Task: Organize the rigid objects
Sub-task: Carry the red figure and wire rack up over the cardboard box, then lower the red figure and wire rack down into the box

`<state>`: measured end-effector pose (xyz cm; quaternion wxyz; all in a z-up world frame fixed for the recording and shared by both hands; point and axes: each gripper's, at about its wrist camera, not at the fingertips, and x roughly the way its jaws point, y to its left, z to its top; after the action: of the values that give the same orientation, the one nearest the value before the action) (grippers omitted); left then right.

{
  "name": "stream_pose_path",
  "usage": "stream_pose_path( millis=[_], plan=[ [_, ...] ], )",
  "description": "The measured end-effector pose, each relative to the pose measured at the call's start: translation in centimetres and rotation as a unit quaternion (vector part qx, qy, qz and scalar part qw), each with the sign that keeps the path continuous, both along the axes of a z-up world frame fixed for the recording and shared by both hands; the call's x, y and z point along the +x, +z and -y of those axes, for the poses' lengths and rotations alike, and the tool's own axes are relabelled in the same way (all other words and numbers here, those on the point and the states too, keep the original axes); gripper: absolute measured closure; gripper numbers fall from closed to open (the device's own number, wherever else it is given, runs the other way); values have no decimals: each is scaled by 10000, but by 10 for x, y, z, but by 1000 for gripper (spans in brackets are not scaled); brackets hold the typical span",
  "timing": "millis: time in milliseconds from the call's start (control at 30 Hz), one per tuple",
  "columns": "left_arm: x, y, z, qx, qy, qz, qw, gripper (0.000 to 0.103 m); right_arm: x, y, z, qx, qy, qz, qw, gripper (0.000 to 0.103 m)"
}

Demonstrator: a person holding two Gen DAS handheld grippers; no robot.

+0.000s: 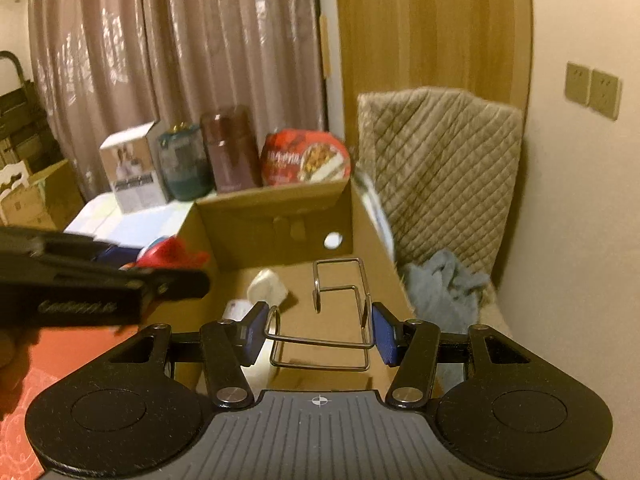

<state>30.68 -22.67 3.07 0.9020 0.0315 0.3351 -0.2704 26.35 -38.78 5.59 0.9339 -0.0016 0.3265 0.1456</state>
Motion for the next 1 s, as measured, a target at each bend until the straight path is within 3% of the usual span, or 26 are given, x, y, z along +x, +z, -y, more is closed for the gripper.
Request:
stream_pose_path(
  millis=[433,700,1000],
  plan=[
    [44,-33,17,-63,152,-488,9987,62,33,-30,-6,-651,479,-549,9952,52],
    [44,-42,19,-119,147,-667,9976,62,38,-43,-9,-863,591,-739,9918,52],
    [28,-48,17,77,98,-896,9959,62,36,-49,-7,-892,664,-867,9900,52]
  ],
)
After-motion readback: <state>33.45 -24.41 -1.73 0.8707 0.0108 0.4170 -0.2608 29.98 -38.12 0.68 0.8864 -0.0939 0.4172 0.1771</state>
